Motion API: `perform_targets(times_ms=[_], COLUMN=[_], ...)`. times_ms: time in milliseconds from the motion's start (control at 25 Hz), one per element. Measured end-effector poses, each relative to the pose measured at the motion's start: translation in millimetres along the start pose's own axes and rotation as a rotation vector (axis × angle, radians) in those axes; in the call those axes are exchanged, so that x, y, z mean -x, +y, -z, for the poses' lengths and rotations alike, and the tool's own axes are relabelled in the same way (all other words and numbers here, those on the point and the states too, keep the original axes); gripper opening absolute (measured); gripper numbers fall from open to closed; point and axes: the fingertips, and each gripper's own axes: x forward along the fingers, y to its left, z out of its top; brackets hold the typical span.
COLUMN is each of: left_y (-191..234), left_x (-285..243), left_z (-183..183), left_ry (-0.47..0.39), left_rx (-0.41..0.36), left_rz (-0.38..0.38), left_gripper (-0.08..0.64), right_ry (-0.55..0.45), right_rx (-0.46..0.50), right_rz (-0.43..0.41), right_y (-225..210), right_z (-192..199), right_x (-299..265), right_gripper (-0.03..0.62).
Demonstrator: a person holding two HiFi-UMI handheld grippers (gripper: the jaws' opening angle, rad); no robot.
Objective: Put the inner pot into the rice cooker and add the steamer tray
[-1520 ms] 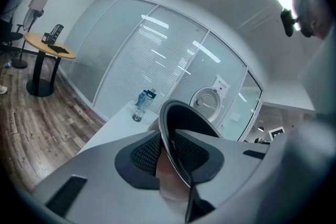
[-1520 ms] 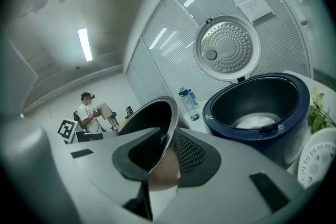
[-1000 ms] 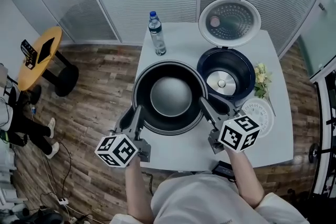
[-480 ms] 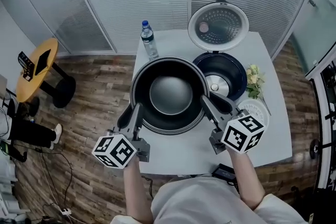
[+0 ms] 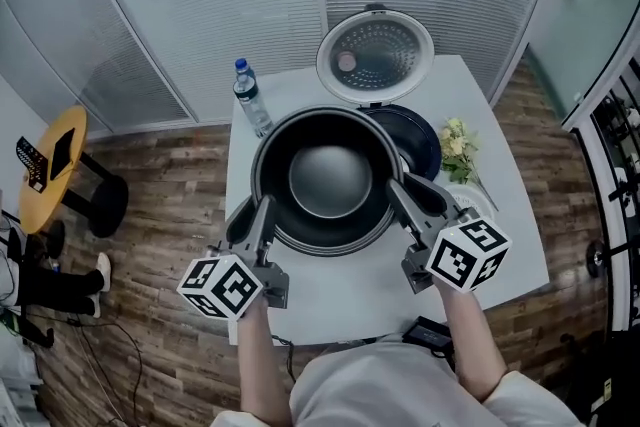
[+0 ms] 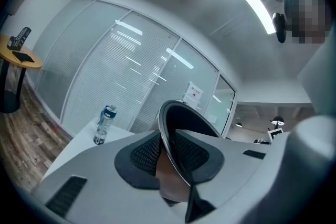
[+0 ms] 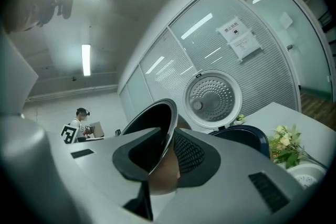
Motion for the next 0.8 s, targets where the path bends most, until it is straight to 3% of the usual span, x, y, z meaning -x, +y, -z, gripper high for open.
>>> perform_targets(times_ms=[800], left_y=[-57.4], left_x=[-78.3], left_z=[3.1], left_ry=[0.041], left_rx=[-0.035], left_rz=[0.128], left_gripper=[0.089], right_ry=[-0.070], right_rx=[-0.020], right_rz=[0.103], right_y=[-66.3], right_z=[-41.6], right_x=[34.0], right_gripper=[0.084])
